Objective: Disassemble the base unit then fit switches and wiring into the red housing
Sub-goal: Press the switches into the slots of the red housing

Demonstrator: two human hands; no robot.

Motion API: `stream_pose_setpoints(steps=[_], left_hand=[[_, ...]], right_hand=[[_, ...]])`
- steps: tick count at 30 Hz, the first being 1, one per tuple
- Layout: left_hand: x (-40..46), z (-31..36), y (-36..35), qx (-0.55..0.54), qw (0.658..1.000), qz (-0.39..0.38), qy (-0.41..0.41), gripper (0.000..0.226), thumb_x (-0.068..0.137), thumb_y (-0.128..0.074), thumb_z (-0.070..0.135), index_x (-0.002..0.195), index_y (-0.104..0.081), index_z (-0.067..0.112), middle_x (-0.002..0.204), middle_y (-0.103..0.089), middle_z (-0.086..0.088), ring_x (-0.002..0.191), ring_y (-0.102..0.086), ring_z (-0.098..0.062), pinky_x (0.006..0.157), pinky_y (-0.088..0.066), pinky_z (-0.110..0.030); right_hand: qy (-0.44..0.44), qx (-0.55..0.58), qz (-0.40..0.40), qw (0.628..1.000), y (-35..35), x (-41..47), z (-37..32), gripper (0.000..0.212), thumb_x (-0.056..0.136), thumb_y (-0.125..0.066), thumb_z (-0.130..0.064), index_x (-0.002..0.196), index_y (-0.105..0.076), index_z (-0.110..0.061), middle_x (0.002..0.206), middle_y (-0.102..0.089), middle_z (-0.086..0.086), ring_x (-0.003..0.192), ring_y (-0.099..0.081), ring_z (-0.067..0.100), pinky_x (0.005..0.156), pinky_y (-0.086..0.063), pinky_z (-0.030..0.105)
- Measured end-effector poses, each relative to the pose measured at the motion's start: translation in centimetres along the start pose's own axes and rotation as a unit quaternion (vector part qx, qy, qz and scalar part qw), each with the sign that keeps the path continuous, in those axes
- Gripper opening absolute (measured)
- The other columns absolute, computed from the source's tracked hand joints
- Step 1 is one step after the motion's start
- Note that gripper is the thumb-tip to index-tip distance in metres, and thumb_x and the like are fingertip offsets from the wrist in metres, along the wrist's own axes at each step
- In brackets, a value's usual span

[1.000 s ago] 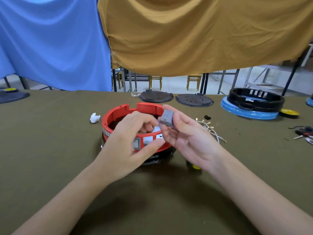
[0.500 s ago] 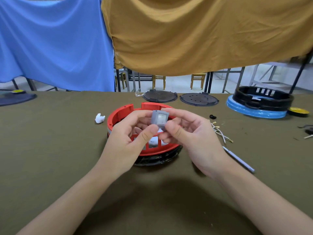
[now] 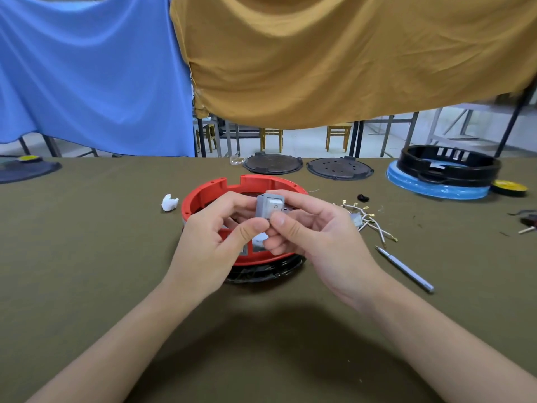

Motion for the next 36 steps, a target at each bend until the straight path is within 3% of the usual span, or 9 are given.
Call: stream_pose_setpoints(steps=[5, 8, 12, 14, 16, 18, 24, 27, 36], left_hand=[[0.1, 0.2, -0.4, -0.005, 1.000, -0.024, -0.010, 0.016, 0.091, -0.065, 0.036, 0.107, -0.065, 0.036, 0.100, -0.073, 0.019, 0.095, -0.068, -0.004, 0.076, -0.048, -0.014], [0.5, -0.1, 0.5, -0.021, 0.999, -0.025, -0.008, 0.021, 0.095, -0.054, 0.042, 0.109, -0.066, 0.034, 0.100, -0.074, 0.012, 0.093, -0.069, -0.008, 0.078, -0.050, -0.018], [1.3, -2.7, 3.7, -0.039, 0.996, 0.045, 0.069, 0.025, 0.090, -0.047, 0.019, 0.106, -0.063, 0.031, 0.096, -0.071, 0.004, 0.086, -0.063, -0.007, 0.075, -0.046, -0.011], [1.1, -3.9, 3.1, 0.021, 0.994, -0.030, 0.103, 0.031, 0.081, -0.048, 0.016, 0.104, -0.062, 0.032, 0.098, -0.067, 0.005, 0.092, -0.061, -0.009, 0.080, -0.047, -0.015], [0.4, -4.8, 1.5, 0.096, 0.978, -0.145, 0.115, 0.029, 0.080, -0.051, 0.022, 0.104, -0.063, 0.034, 0.100, -0.066, 0.010, 0.096, -0.061, -0.008, 0.083, -0.048, -0.021], [-0.1, -5.0, 0.8, 0.137, 0.962, -0.210, 0.110, 0.026, 0.082, -0.055, 0.030, 0.106, -0.064, 0.034, 0.100, -0.068, 0.012, 0.098, -0.062, -0.012, 0.082, -0.052, -0.031], [0.0, -4.4, 0.6, 0.147, 0.959, -0.228, 0.078, 0.023, 0.085, -0.061, 0.034, 0.108, -0.066, 0.033, 0.101, -0.069, 0.013, 0.103, -0.063, -0.013, 0.092, -0.051, -0.042], [0.0, -4.5, 0.5, 0.167, 0.957, -0.225, 0.073, 0.022, 0.085, -0.062, 0.043, 0.106, -0.064, 0.036, 0.101, -0.067, 0.021, 0.103, -0.060, -0.010, 0.098, -0.045, -0.051], [0.1, -4.0, 0.5, 0.182, 0.954, -0.229, 0.066, 0.026, 0.083, -0.061, 0.042, 0.108, -0.062, 0.039, 0.101, -0.064, 0.026, 0.098, -0.058, 0.001, 0.100, -0.044, -0.047]], right_hand=[[-0.014, 0.018, -0.012, 1.000, -0.4, -0.1, 0.2, 0.037, 0.085, -0.066, -0.021, 0.120, -0.066, -0.008, 0.077, -0.068, 0.013, 0.067, -0.066, 0.024, 0.066, -0.056, 0.030], [-0.010, -0.011, 0.005, 1.000, 0.0, 0.1, 0.0, 0.029, 0.091, -0.060, -0.020, 0.116, -0.066, -0.008, 0.076, -0.068, 0.012, 0.066, -0.066, 0.021, 0.065, -0.057, 0.030], [-0.014, -0.055, 0.050, 0.997, 1.4, 0.4, 0.1, 0.021, 0.099, -0.053, -0.016, 0.114, -0.066, -0.010, 0.079, -0.067, 0.008, 0.070, -0.066, 0.019, 0.070, -0.060, 0.032], [-0.027, -0.075, 0.049, 0.996, 1.5, 0.4, 0.5, 0.021, 0.100, -0.052, -0.017, 0.115, -0.064, -0.009, 0.082, -0.067, 0.009, 0.072, -0.067, 0.020, 0.072, -0.060, 0.034], [-0.040, -0.081, 0.045, 0.995, 1.3, 0.4, 0.9, 0.021, 0.100, -0.051, -0.018, 0.115, -0.063, -0.009, 0.088, -0.069, 0.013, 0.072, -0.068, 0.021, 0.073, -0.061, 0.035], [-0.045, -0.080, 0.042, 0.995, 1.2, 0.4, 1.0, 0.020, 0.101, -0.051, -0.016, 0.114, -0.062, -0.008, 0.090, -0.070, 0.012, 0.072, -0.069, 0.021, 0.073, -0.061, 0.034], [-0.038, -0.089, 0.031, 0.995, 1.4, 0.6, 0.5, 0.018, 0.099, -0.053, -0.011, 0.114, -0.064, -0.010, 0.089, -0.072, 0.022, 0.071, -0.069, 0.023, 0.070, -0.059, 0.029], [-0.041, -0.092, 0.018, 0.995, 1.2, 0.5, 0.5, 0.015, 0.097, -0.056, -0.009, 0.108, -0.067, -0.012, 0.084, -0.073, 0.018, 0.071, -0.070, 0.023, 0.069, -0.058, 0.028], [-0.092, -0.059, -0.009, 0.994, 0.5, 0.0, 1.6, 0.018, 0.088, -0.064, -0.002, 0.104, -0.073, -0.003, 0.093, -0.074, 0.022, 0.083, -0.073, 0.025, 0.070, -0.060, 0.028]])
Point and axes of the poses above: each hand's wrist, its own x-axis towards the middle knuckle, its own y-axis out of the back of the hand, z = x × y, the point moved 9 cm from there along x, towards the middle knuckle
